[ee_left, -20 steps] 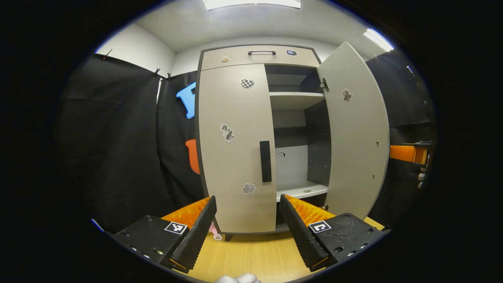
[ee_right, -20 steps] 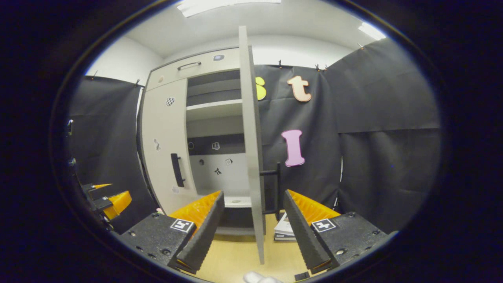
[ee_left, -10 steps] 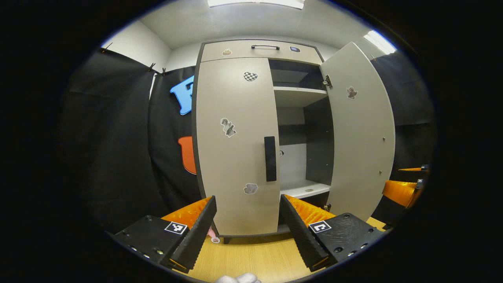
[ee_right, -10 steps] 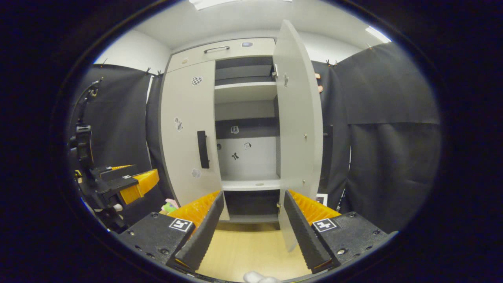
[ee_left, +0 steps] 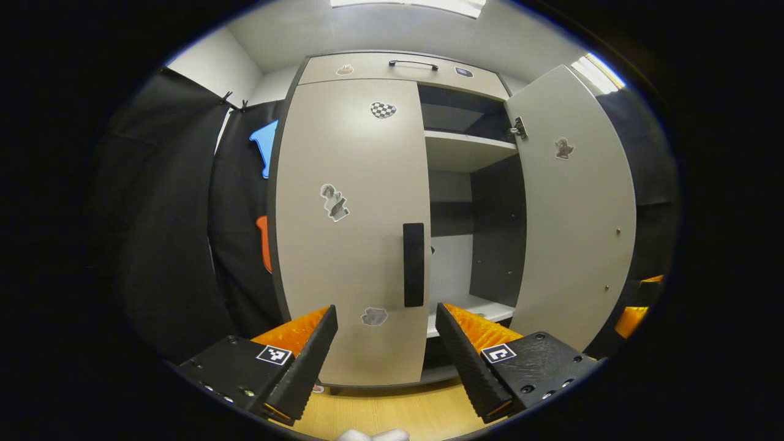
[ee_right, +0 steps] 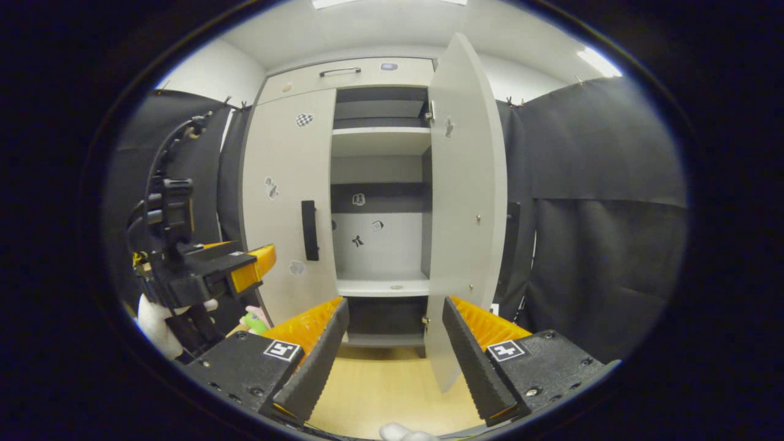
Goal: Open the right door of the double-door shoe cabinet with the right hand, and open the left door with the left hand.
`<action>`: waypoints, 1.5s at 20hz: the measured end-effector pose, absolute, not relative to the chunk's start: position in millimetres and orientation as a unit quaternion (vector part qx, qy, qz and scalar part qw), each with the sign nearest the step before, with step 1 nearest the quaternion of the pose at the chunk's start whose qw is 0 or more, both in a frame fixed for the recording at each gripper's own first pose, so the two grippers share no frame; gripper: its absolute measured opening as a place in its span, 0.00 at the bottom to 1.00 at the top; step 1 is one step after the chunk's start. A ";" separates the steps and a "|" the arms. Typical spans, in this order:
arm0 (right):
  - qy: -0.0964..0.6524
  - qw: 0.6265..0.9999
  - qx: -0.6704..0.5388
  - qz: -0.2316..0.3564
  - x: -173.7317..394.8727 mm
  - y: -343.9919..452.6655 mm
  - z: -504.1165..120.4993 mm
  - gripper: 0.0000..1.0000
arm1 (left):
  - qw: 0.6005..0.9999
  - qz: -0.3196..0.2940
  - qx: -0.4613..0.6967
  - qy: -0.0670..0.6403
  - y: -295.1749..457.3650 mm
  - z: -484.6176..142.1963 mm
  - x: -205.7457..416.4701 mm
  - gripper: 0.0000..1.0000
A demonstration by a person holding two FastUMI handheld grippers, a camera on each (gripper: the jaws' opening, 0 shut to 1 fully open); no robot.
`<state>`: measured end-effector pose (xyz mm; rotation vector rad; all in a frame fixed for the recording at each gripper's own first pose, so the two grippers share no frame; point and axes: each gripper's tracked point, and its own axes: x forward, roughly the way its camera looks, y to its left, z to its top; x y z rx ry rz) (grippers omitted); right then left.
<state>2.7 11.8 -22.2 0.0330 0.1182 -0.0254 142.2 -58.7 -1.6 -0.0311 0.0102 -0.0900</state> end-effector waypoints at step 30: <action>0.082 0.995 0.018 -0.047 -7.2 -25.3 -28.3 0.96 | 1.000 -0.001 -0.020 -0.004 -99.2 -2.6 280.5 0.27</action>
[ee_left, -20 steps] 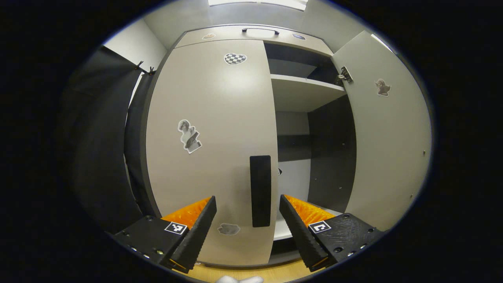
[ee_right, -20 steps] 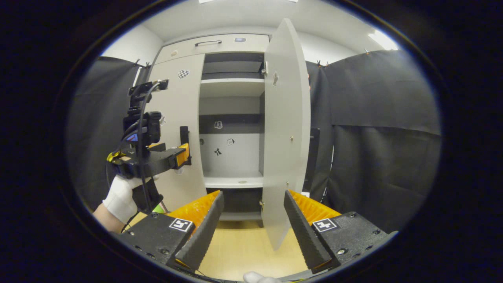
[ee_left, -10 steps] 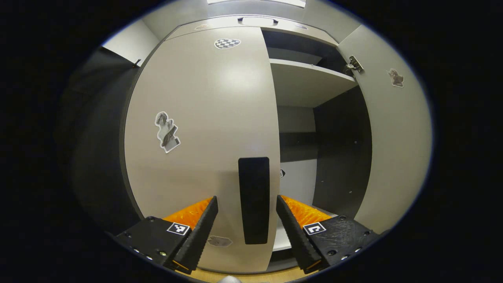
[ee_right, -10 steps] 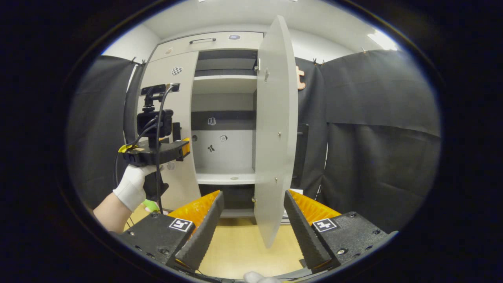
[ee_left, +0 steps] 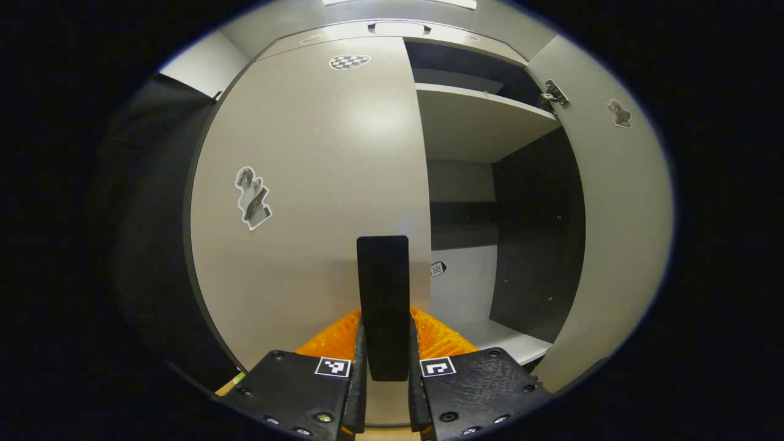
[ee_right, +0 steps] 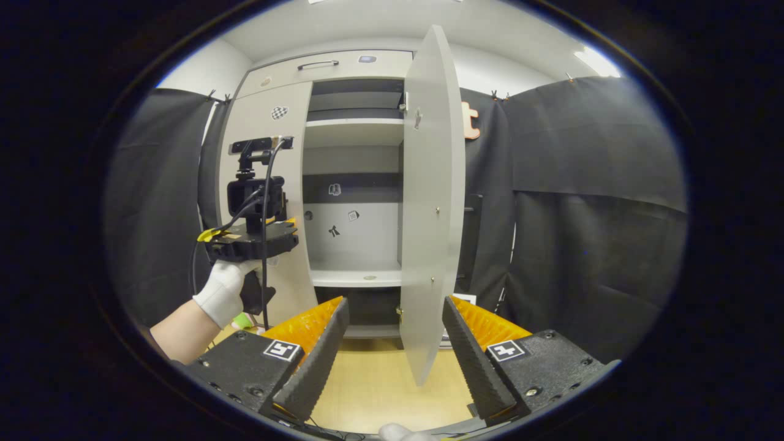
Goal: Open the right door of the double-door shoe cabinet with the right hand, and open the left door with the left hand.
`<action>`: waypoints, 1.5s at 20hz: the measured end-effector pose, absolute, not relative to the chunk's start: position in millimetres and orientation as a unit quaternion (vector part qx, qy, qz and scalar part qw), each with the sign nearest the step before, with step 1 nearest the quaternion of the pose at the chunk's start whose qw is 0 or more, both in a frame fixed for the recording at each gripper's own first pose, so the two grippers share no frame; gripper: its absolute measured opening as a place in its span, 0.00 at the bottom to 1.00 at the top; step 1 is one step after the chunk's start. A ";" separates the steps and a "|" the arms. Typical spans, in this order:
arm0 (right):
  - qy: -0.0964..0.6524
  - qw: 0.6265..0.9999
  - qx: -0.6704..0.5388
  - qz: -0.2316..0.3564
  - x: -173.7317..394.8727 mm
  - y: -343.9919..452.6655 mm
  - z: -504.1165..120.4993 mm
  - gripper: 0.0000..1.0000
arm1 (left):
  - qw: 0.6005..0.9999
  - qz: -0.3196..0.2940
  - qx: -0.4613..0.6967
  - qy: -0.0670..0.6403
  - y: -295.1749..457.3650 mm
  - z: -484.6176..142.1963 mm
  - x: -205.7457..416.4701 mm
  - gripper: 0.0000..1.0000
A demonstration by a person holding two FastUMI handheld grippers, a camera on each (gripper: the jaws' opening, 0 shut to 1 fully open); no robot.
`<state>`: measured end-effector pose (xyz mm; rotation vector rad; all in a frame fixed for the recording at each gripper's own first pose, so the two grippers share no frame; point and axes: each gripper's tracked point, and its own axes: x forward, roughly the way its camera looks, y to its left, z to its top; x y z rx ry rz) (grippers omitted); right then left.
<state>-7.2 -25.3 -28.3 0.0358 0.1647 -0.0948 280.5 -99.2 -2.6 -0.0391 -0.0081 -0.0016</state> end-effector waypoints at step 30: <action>0.080 0.995 0.031 0.046 -38.0 2.0 -37.2 0.96 | 0.998 -0.040 -0.040 0.004 -72.2 -1.6 197.1 0.07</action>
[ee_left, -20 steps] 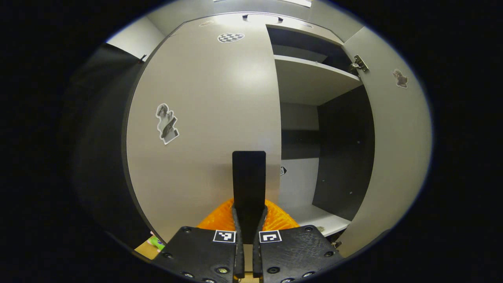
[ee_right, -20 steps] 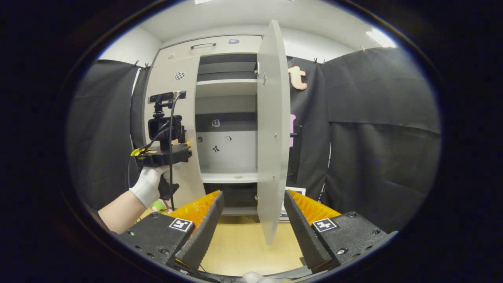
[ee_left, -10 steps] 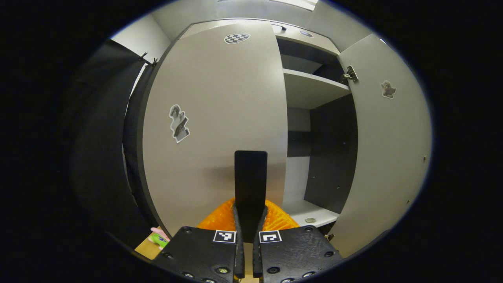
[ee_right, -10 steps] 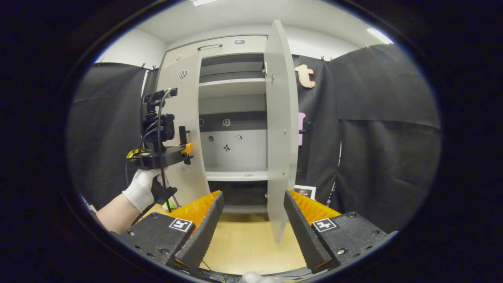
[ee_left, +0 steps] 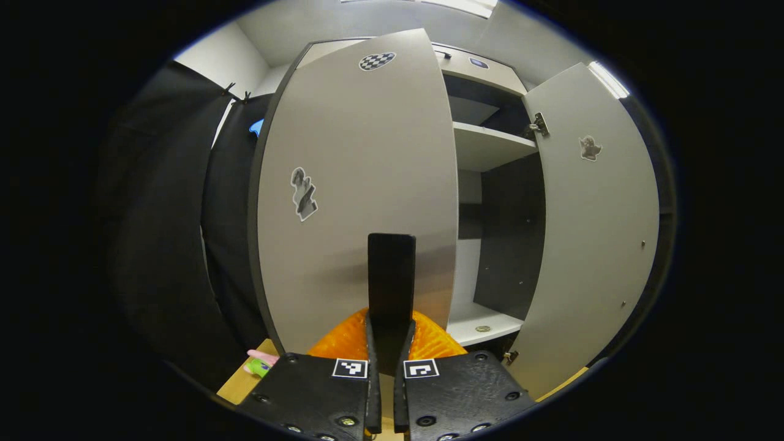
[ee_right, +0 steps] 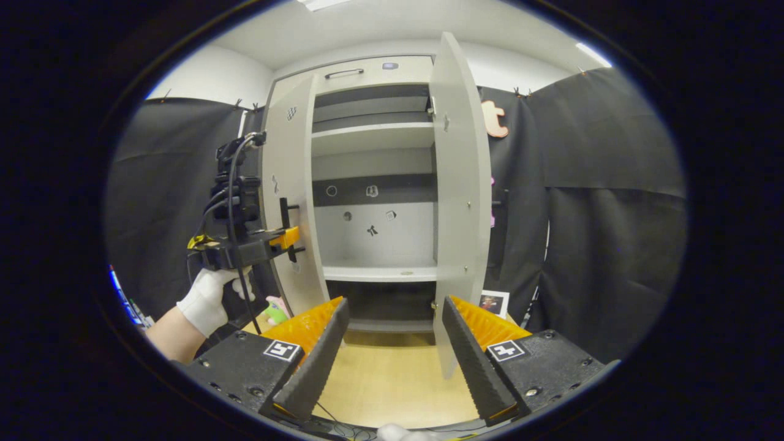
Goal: Open the right door of the double-door shoe cabinet with the right hand, and open the left door with the left hand.
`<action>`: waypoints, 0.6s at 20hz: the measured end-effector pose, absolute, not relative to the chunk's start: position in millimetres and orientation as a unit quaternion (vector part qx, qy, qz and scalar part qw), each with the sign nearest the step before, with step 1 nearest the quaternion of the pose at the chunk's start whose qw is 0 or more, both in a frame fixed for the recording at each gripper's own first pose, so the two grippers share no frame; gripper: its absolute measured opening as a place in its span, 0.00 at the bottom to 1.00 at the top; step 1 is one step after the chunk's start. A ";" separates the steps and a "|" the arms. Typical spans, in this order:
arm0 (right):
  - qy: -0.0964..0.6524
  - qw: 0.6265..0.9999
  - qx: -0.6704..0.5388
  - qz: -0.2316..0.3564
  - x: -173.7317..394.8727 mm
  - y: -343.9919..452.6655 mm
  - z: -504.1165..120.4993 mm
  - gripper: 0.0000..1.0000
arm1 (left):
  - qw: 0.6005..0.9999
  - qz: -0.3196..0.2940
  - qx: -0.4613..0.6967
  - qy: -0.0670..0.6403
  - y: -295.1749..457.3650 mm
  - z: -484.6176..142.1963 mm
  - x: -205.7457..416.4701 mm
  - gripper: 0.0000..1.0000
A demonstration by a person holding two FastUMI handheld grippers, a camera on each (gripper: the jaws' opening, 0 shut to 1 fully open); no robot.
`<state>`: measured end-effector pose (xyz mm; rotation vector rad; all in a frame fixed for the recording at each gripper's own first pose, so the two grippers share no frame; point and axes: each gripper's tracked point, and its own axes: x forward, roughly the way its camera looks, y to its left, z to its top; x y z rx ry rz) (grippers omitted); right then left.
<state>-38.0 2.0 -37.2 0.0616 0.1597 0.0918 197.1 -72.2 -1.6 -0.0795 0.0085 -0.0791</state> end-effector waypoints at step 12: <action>0.087 0.993 0.030 0.079 -35.2 37.8 -46.5 0.96 | 1.000 -0.019 -0.020 0.002 -28.1 -6.3 155.2 0.07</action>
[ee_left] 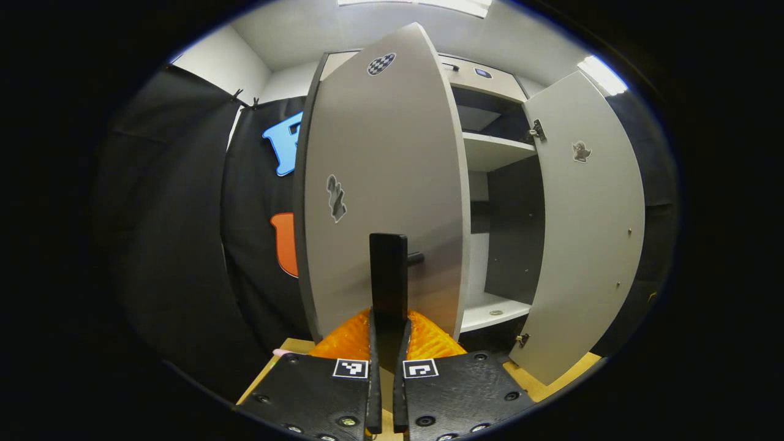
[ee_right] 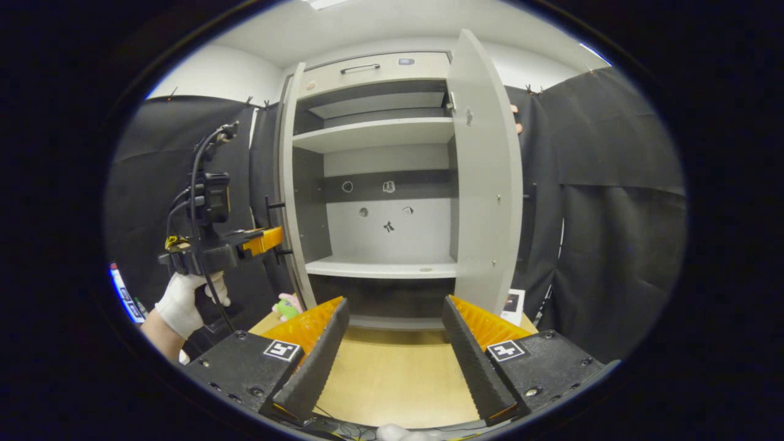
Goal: Open the right door of the double-door shoe cabinet with the right hand, and open the left door with the left hand.
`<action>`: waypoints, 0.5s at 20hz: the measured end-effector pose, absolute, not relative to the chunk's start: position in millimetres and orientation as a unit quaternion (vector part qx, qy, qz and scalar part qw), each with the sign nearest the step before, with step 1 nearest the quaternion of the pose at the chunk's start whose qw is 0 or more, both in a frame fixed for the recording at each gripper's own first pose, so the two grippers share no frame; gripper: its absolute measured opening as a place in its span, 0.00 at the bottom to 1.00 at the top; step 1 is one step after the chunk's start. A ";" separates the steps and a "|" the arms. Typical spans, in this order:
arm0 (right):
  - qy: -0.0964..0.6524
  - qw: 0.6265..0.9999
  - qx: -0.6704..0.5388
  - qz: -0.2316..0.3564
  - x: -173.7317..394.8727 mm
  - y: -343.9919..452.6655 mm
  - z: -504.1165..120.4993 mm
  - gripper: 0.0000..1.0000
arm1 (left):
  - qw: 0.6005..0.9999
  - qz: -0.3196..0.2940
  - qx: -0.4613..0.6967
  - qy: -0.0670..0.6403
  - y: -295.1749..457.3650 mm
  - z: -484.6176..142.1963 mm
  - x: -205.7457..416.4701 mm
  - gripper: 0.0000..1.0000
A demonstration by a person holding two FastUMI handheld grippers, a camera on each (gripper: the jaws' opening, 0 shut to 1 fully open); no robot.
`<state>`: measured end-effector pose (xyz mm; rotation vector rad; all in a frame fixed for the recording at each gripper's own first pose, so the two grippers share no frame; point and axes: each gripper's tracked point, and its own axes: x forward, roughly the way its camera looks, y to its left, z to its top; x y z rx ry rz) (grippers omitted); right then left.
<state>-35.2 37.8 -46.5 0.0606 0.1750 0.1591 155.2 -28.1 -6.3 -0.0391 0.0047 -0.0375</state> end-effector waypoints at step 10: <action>0.090 0.989 0.038 0.108 -29.2 61.9 -49.5 0.96 | 1.000 0.007 -0.013 0.002 13.7 -11.0 134.6 0.00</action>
